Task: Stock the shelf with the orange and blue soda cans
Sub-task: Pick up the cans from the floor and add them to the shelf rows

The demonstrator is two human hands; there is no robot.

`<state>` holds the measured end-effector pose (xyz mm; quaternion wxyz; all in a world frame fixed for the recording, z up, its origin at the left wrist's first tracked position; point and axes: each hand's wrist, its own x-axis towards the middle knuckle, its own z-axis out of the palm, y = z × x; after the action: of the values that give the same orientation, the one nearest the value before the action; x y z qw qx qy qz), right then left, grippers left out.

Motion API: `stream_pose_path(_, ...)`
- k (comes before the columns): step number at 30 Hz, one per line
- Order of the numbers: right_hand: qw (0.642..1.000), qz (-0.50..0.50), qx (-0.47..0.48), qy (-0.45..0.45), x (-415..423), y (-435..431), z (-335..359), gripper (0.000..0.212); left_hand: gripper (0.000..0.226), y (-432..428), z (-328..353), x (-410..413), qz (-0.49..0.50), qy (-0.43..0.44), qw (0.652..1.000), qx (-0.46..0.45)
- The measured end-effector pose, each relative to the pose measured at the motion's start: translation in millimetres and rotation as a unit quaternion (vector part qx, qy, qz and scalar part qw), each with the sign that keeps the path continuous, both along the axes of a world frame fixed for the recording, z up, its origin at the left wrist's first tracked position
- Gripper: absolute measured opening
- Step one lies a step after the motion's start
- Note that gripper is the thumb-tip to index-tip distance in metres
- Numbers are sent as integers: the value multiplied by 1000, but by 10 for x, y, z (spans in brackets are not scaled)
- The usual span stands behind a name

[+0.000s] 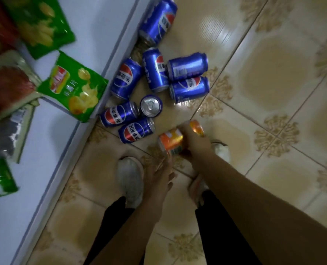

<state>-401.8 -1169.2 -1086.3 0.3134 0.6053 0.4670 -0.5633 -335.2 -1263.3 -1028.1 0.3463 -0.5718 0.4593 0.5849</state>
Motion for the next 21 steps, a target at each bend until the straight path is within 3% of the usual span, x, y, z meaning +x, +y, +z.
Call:
stream_pose_path(1,1000,1,-20,6,78,52,282,97,38,3,238,-54,-16,27,999,-16)
stream_pose_path(4,994,20,-97,44,220,186,1321,58,80,26,1103,-194,-68,86,994,-29)
stream_pose_path(5,991,38,-116,50,247,230,1694,53,82,28,1426,-231,-71,90,993,-24)
stream_pose_path(12,957,39,-236,162,195,429,4108,72,42,37,3718,-287,32,72,994,71)
stream_pose_path(17,917,50,-327,222,62,595,5251,87,43,121,4860,-287,47,141,985,85)
stream_pose_path(21,877,25,-403,261,-47,700,5809,85,78,205,5405,-184,-30,295,955,-17)
